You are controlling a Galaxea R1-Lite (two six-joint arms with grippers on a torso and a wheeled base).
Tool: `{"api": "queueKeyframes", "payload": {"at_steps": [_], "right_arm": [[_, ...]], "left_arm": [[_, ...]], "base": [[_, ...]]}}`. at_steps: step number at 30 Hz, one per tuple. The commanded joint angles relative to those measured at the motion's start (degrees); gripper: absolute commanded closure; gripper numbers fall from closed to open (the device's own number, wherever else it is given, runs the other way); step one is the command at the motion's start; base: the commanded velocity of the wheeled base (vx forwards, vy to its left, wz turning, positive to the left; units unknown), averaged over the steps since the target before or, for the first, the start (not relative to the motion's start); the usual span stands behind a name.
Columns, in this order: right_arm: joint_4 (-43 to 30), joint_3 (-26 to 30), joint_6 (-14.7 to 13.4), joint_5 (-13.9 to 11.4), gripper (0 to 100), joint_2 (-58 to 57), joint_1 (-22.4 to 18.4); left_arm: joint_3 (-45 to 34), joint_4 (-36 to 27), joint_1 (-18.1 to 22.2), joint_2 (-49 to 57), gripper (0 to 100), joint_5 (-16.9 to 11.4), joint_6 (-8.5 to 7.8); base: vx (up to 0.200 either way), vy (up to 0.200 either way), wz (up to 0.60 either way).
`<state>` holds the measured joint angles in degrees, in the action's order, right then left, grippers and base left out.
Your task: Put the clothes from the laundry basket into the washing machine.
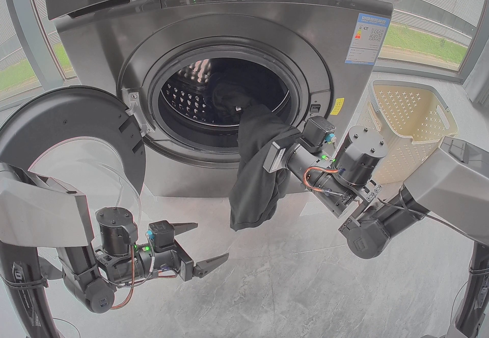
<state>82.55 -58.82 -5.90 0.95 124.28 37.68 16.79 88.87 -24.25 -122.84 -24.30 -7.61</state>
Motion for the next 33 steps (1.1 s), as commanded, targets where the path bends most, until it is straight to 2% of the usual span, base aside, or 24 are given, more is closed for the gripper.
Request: {"api": "queueKeyframes", "payload": {"at_steps": [1, 3, 7, 10, 18, 23, 24, 29, 33], "right_arm": [[-0.1, 0.8, 0.1, 0.0, 100, -0.1, 1.2], [-0.3, 0.8, 0.2, -0.1, 100, -0.1, 1.2], [-0.1, 0.9, 0.1, 0.0, 100, 0.3, 2.5], [-0.1, 0.8, 0.1, 0.0, 100, 0.4, 3.1], [-0.1, 0.9, 0.0, 0.1, 100, -0.3, 4.1], [-0.2, 0.9, 0.0, 0.2, 100, -0.4, 4.5], [-0.2, 0.9, 0.0, 0.3, 100, -0.4, 5.1], [-0.7, 1.0, 0.0, 1.2, 100, -1.4, 7.0], [-1.1, 1.6, -0.3, 1.2, 100, -2.5, 8.1]], "left_arm": [[4.6, 0.0, -0.4, 2.1, 0, 0.3, 1.45], [7.1, 0.0, -1.5, 2.3, 0, 0.5, 2.86], [14.0, 0.0, -4.6, 2.3, 0, 3.6, 6.20], [16.9, -0.2, -6.4, 2.0, 0, 4.8, 7.43], [22.9, -0.4, -7.0, -3.1, 0, 6.8, 7.52], [25.1, -0.4, -6.9, -5.3, 0, 7.0, 7.52], [26.6, -0.4, -7.0, -7.1, 0, 8.1, 7.52], [30.4, -0.4, -6.6, -10.6, 0, 10.4, 7.34], [33.6, -0.5, -5.7, -12.3, 0, 11.4, 7.17]], "base": [[0.000, 0.000, 0.00], [0.000, 0.000, 0.00], [0.000, 0.000, 0.00], [0.000, 0.000, 0.00], [0.000, 0.000, 0.00], [0.000, 0.000, 0.00], [0.000, 0.000, 0.00], [0.000, 0.000, 0.00], [0.000, 0.000, 0.00]]}}
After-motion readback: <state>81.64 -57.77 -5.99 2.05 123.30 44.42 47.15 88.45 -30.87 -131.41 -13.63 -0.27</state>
